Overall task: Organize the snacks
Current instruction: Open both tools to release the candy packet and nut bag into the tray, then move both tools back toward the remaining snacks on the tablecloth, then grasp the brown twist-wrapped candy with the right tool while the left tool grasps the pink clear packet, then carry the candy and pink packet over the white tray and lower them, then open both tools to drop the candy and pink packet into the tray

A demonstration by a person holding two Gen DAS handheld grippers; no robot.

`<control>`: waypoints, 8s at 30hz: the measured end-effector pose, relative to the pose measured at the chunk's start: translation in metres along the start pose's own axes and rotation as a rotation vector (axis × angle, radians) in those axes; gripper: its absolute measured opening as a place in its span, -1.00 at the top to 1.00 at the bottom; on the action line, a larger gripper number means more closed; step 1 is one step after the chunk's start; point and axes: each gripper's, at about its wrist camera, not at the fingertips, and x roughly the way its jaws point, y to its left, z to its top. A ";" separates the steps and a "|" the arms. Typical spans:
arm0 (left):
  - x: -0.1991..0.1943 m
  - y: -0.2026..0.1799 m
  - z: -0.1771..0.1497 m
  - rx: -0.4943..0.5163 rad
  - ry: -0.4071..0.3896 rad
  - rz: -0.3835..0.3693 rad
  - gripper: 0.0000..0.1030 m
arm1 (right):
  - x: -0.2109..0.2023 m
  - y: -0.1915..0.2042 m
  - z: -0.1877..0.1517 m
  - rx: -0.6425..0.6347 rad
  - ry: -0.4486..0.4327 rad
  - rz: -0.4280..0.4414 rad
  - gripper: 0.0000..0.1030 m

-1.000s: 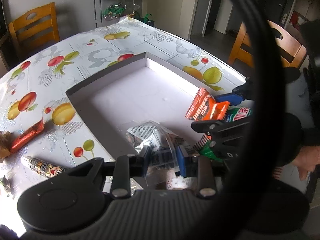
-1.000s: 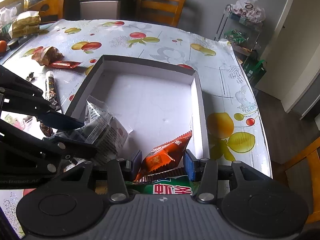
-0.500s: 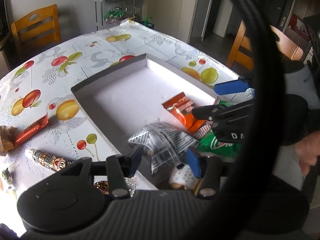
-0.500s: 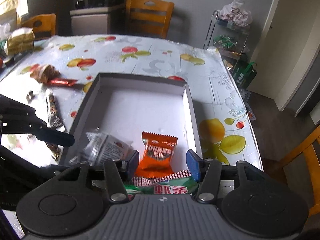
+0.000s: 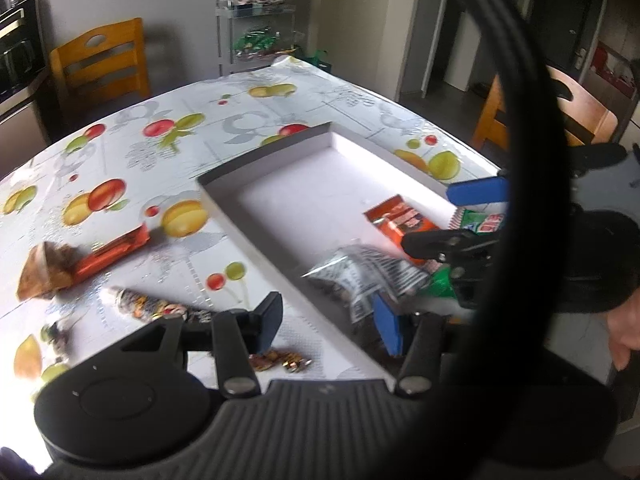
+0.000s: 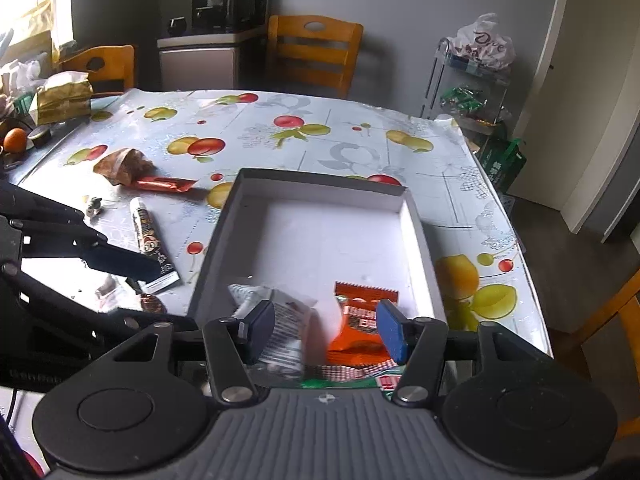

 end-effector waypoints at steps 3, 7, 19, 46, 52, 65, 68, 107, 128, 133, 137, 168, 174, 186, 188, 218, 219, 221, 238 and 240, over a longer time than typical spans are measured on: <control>-0.006 0.006 -0.004 -0.011 -0.007 0.011 0.03 | -0.003 0.006 0.000 -0.004 -0.007 0.005 -0.10; -0.013 0.013 -0.009 -0.029 -0.011 0.025 0.03 | -0.007 0.011 0.000 -0.002 -0.013 0.013 -0.11; -0.026 0.043 -0.023 -0.109 -0.013 0.083 0.03 | -0.023 0.051 -0.009 -0.054 -0.024 0.100 -0.18; -0.020 0.115 -0.057 -0.331 0.081 0.243 0.03 | 0.020 0.125 0.005 -0.290 0.012 0.221 -0.04; -0.014 0.118 -0.059 -0.350 0.088 0.239 0.03 | 0.029 0.127 0.004 -0.315 0.033 0.227 -0.04; 0.005 0.118 -0.053 -0.397 0.117 0.206 0.03 | 0.052 0.131 0.002 -0.323 0.093 0.237 -0.04; 0.004 0.118 -0.057 -0.425 0.124 0.193 0.03 | 0.055 0.131 0.004 -0.319 0.098 0.240 -0.04; 0.025 0.101 -0.054 -0.175 0.085 0.203 0.51 | 0.066 0.132 0.004 -0.293 0.120 0.287 0.10; 0.010 0.107 -0.065 -0.215 0.098 0.196 0.79 | 0.062 0.137 0.005 -0.258 0.137 0.323 0.65; 0.004 0.108 -0.064 -0.216 0.094 0.203 0.79 | 0.056 0.137 0.006 -0.255 0.125 0.322 0.65; -0.002 0.106 -0.060 -0.212 0.079 0.207 0.79 | 0.047 0.134 0.009 -0.241 0.103 0.321 0.65; -0.013 0.054 -0.001 -0.090 -0.015 0.129 0.79 | -0.002 0.071 0.017 -0.093 -0.021 0.171 0.65; -0.009 0.042 0.010 -0.064 -0.029 0.108 0.79 | -0.007 0.052 0.016 -0.052 -0.037 0.119 0.65; -0.002 0.031 0.022 -0.036 -0.035 0.078 0.79 | -0.008 0.032 0.013 -0.012 -0.039 0.079 0.65; 0.001 0.028 0.025 -0.029 -0.036 0.073 0.79 | -0.007 0.030 0.013 -0.011 -0.038 0.074 0.65; 0.045 -0.014 0.047 0.080 0.012 -0.009 0.79 | 0.020 -0.008 0.002 -0.001 0.038 -0.012 0.65; 0.047 -0.015 0.047 0.082 0.015 -0.012 0.79 | 0.021 -0.009 0.001 -0.002 0.040 -0.012 0.65; 0.051 -0.017 0.048 0.091 0.022 -0.014 0.79 | 0.023 -0.009 0.000 -0.002 0.046 -0.012 0.65; 0.072 -0.027 0.052 0.101 0.058 -0.027 0.78 | 0.037 -0.015 -0.007 -0.002 0.087 -0.029 0.63; 0.072 -0.027 0.053 0.098 0.062 -0.027 0.77 | 0.037 -0.015 -0.007 0.002 0.084 -0.027 0.63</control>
